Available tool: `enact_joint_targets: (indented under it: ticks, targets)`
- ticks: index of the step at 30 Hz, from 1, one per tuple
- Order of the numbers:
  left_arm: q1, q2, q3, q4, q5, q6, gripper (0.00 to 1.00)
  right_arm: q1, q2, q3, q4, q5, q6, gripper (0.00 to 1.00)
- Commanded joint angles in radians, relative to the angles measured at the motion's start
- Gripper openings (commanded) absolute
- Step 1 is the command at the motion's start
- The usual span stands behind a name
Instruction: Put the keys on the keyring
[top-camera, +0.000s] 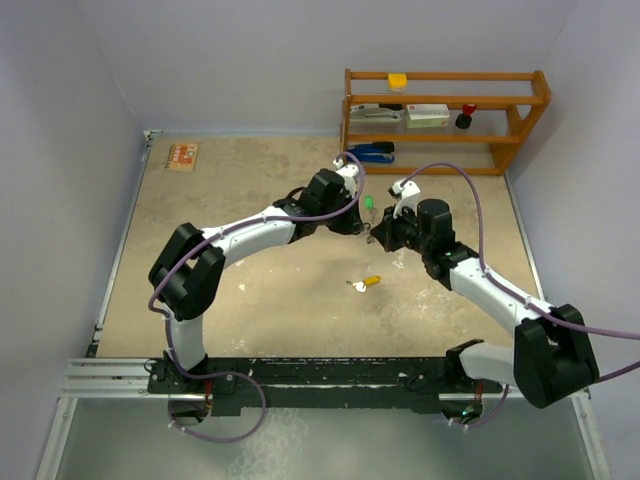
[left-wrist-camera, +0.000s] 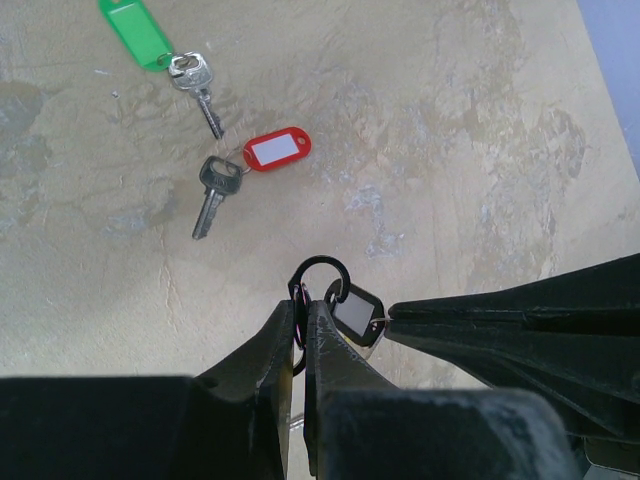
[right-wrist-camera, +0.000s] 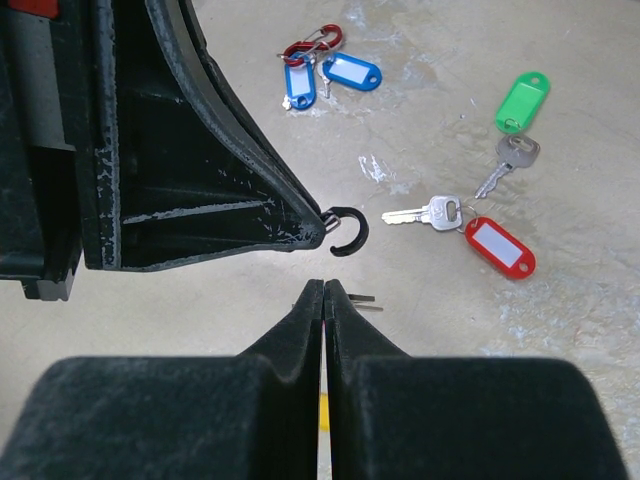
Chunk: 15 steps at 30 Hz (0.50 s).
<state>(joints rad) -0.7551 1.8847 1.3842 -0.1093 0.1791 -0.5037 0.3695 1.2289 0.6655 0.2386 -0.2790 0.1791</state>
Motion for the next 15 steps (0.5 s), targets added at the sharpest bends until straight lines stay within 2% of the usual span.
enact_joint_targets:
  ticks: [1, 15]
  targets:
    - [-0.008, -0.001, 0.054, 0.009, 0.019, 0.022, 0.00, 0.006, 0.004, 0.044, 0.051, 0.002, -0.012, 0.00]
    - [-0.016, 0.009, 0.065, -0.002, 0.025, 0.028, 0.00, 0.008, 0.034, 0.059, 0.066, 0.003, -0.012, 0.00]
